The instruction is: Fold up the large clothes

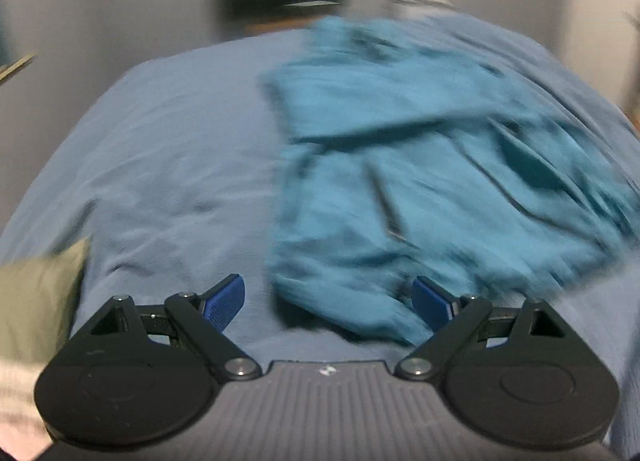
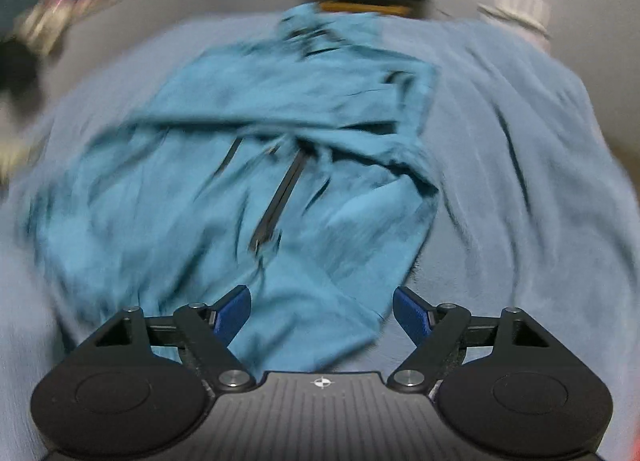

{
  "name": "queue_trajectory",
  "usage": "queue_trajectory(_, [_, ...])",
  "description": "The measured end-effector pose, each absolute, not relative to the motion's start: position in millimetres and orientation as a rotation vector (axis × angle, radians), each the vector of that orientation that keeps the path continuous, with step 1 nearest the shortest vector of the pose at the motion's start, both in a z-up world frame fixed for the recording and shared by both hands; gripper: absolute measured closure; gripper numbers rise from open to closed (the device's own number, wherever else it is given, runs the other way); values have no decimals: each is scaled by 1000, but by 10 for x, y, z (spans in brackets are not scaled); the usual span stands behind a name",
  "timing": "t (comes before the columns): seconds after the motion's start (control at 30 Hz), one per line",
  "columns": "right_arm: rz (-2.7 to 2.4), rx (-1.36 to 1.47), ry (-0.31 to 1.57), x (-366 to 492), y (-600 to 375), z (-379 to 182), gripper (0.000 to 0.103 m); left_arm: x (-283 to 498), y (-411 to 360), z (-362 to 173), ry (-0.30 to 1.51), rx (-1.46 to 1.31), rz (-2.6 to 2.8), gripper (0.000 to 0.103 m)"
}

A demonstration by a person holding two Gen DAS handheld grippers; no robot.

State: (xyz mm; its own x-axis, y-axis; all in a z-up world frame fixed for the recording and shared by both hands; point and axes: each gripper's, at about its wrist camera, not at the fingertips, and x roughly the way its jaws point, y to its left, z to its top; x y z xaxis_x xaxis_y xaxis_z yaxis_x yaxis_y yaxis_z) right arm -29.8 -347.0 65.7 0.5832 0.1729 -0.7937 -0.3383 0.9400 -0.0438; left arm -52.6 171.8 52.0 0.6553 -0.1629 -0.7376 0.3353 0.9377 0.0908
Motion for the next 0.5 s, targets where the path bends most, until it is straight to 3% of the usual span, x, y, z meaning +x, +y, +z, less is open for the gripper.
queue_trajectory(0.2, [529, -432, 918, -787, -3205, 591, 27, -638, 1237, 272, 854, 546, -508, 13])
queue_trajectory(0.5, [608, -626, 891, -762, -2810, 427, 32, -271, 1328, 57, 967, 523, -575, 13])
